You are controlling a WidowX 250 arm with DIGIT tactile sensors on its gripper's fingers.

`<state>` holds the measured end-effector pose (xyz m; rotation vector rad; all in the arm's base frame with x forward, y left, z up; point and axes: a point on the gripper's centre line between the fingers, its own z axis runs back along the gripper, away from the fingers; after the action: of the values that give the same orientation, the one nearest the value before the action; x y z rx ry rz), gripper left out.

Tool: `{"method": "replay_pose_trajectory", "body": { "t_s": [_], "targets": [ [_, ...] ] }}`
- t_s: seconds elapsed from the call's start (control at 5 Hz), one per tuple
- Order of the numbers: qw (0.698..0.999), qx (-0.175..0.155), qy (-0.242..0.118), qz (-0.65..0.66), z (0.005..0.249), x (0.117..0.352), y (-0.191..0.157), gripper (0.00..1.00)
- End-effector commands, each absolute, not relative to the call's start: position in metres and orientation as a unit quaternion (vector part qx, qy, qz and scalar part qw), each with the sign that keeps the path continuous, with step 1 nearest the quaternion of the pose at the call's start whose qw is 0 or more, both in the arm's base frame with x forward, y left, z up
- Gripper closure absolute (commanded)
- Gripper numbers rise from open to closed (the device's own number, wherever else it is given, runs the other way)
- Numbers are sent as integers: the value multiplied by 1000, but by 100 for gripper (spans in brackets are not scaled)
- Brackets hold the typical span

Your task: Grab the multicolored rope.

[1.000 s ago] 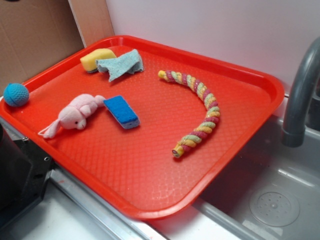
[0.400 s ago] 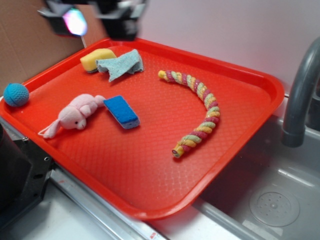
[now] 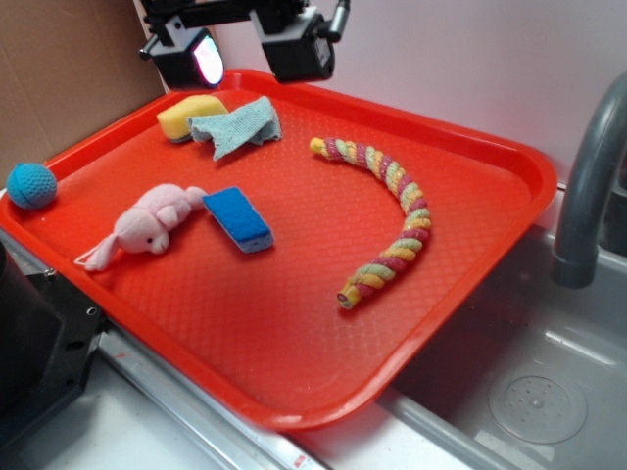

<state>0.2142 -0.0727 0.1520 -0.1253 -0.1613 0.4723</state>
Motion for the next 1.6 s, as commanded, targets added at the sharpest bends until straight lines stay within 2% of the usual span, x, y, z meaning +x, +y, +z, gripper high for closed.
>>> {"method": "replay_pose_trajectory", "body": {
  "t_s": [0.0,0.2,0.8,1.0,1.2,1.4],
  "targets": [
    [956,-90,-106,259,142,260,-96,0],
    [949,-38,-92,301,113,284,-113,0],
    [946,-43,-59,317,47,297,-119,0],
    [952,-37,-46,300,23,266,-134,0],
    [954,-30,-36,295,12,251,-140,0],
    [956,-34,-22,290,9,236,-141,53]
  ]
}}
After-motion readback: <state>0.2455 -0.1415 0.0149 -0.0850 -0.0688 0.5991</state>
